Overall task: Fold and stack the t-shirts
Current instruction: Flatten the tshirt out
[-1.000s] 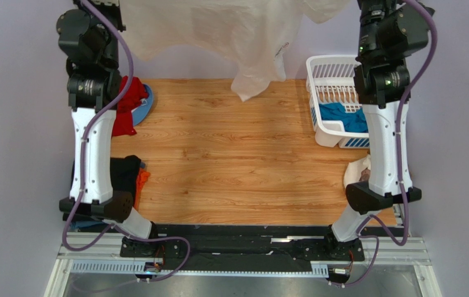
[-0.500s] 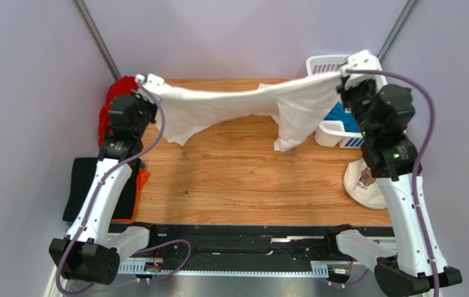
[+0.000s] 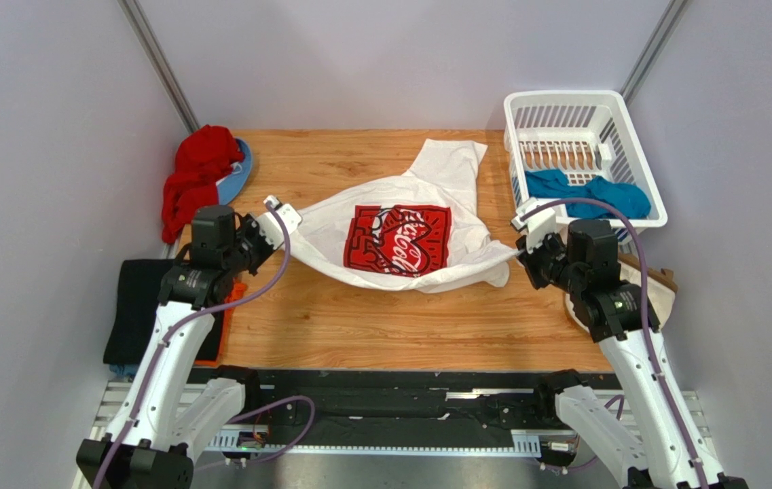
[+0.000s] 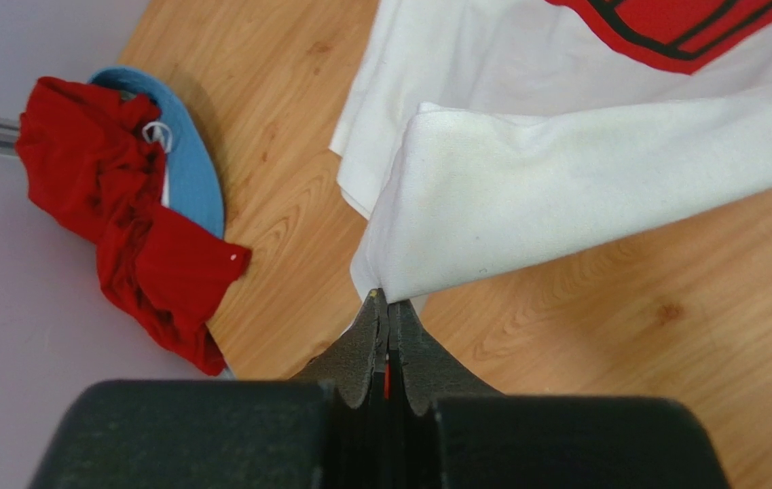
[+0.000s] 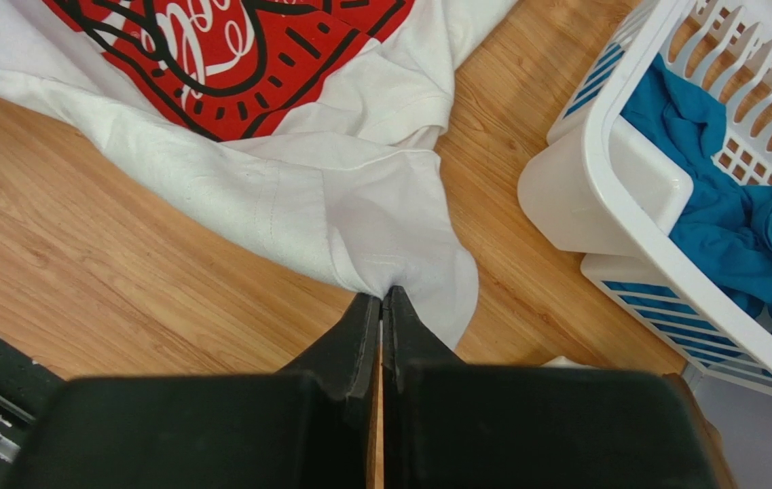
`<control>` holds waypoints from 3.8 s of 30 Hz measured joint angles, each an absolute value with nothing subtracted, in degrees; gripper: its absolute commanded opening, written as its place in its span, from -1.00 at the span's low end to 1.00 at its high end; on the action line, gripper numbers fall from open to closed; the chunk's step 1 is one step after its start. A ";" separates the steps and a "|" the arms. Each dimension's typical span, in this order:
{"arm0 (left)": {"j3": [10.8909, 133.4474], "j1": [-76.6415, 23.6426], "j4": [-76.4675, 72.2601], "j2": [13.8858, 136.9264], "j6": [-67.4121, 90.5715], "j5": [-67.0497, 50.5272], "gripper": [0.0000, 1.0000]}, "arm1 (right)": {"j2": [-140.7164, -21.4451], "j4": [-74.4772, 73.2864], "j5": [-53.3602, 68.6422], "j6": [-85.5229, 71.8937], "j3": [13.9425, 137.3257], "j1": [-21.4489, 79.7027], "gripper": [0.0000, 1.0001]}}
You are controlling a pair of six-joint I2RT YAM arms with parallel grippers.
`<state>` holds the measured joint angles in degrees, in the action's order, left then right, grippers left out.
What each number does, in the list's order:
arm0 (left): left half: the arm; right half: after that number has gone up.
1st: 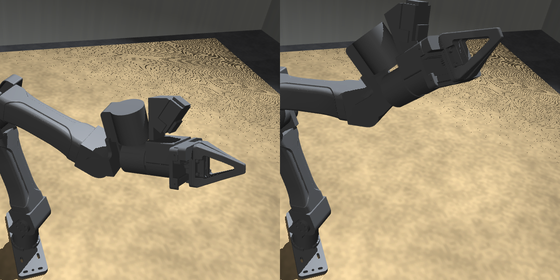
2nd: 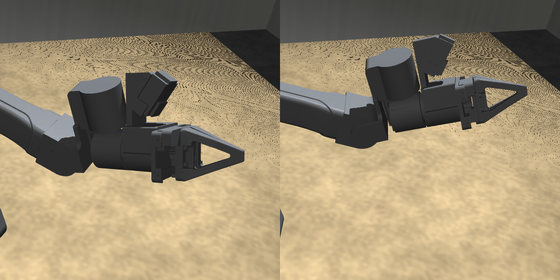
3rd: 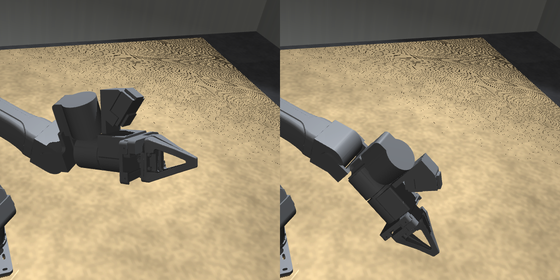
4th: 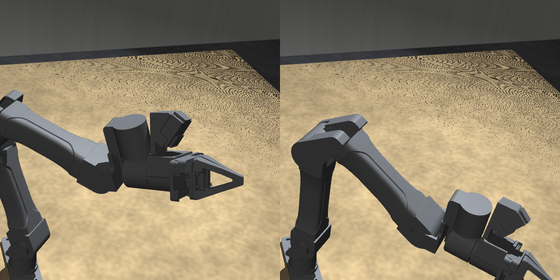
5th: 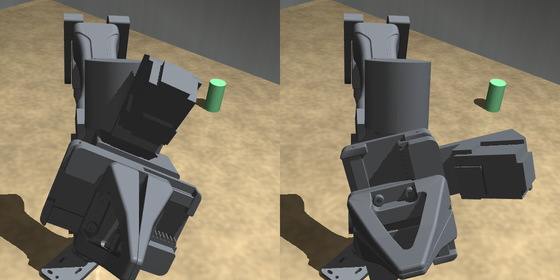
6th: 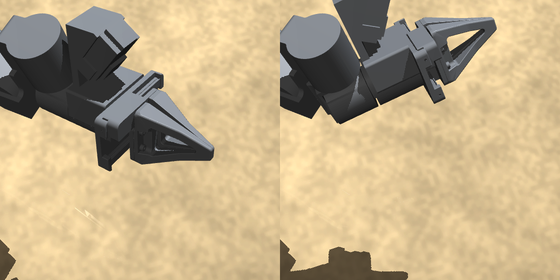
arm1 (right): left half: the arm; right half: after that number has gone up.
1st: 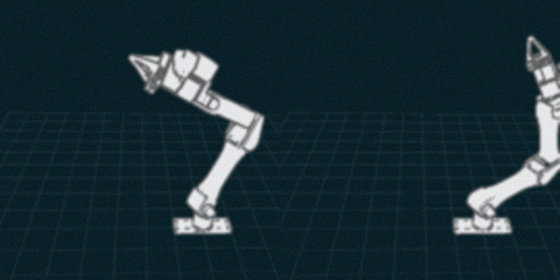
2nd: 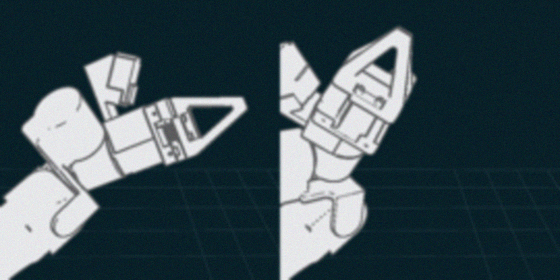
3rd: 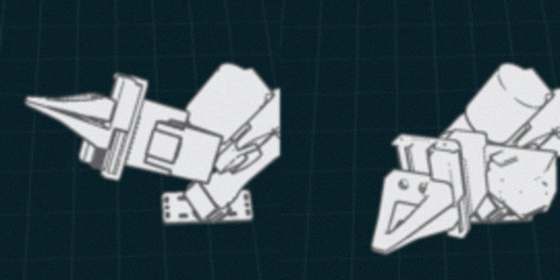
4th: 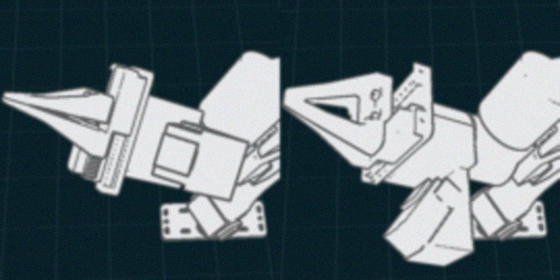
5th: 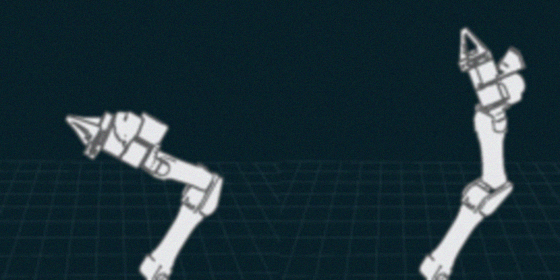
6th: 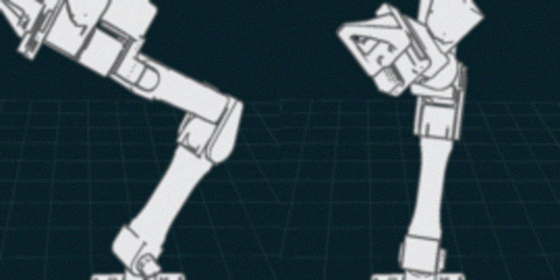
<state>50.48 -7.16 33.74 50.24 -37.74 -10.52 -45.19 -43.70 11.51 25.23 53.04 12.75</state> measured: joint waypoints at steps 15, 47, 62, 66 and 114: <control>51.18 -10.39 58.81 49.45 -47.94 -13.98 -1.00 | -43.79 -59.94 29.04 24.77 57.71 11.09 -1.00; 50.30 -12.43 59.35 59.46 -54.57 1.26 0.36 | -52.95 -77.25 19.66 51.81 59.66 11.22 0.58; 70.24 -12.43 26.57 91.24 -36.62 0.51 0.66 | -92.90 -39.86 5.04 35.44 79.68 11.92 0.88; 70.65 -12.43 24.18 95.50 -34.63 1.72 0.63 | -105.65 -35.00 3.75 33.74 91.50 11.97 0.86; 75.85 -12.67 25.87 111.31 -39.83 11.27 0.34 | -140.62 -17.15 -12.12 48.97 115.87 11.99 0.84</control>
<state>75.85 -12.67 25.87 111.31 -39.83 11.27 -140.62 -17.15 -12.12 48.97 115.87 11.99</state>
